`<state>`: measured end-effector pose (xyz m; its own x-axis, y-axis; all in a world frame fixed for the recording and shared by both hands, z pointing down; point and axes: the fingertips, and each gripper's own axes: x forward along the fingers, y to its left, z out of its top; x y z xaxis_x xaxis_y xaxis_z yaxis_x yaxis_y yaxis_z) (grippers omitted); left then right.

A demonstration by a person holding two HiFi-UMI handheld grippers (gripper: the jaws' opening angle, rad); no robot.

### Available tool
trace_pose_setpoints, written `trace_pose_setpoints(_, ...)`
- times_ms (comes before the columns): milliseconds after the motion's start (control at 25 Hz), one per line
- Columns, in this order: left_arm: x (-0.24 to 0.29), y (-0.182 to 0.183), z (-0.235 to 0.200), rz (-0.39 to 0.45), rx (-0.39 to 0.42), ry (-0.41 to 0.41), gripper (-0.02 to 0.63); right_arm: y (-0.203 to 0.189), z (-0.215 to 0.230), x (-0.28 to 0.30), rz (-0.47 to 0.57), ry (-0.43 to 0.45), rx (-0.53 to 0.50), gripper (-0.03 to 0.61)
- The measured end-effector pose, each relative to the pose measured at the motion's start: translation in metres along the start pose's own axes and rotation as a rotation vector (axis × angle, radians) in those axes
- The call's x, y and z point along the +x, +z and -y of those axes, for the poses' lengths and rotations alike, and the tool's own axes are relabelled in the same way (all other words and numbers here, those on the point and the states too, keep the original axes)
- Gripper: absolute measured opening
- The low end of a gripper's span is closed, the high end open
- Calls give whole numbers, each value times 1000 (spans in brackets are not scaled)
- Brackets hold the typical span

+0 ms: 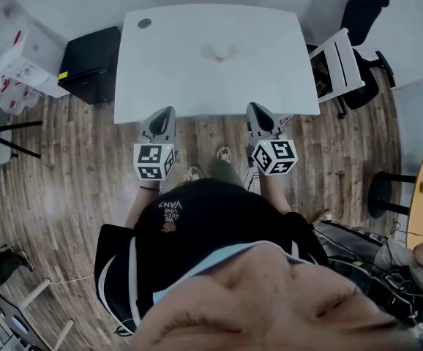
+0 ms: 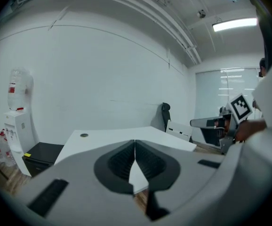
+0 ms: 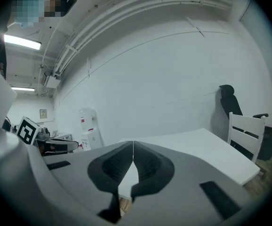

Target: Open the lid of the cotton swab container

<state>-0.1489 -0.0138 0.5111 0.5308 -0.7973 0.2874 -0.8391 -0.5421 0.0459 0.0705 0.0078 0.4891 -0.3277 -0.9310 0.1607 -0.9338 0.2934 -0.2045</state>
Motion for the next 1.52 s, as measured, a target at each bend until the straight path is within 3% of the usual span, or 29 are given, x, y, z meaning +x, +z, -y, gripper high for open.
trace_pose_setpoints(1080,118,51,15,36,-33,150,18,38,86,103,-50,226,-41,12)
trace_pose_setpoints(1520,149,52,3,17,-32,116,18,32,99,131,-66,208,-15,12)
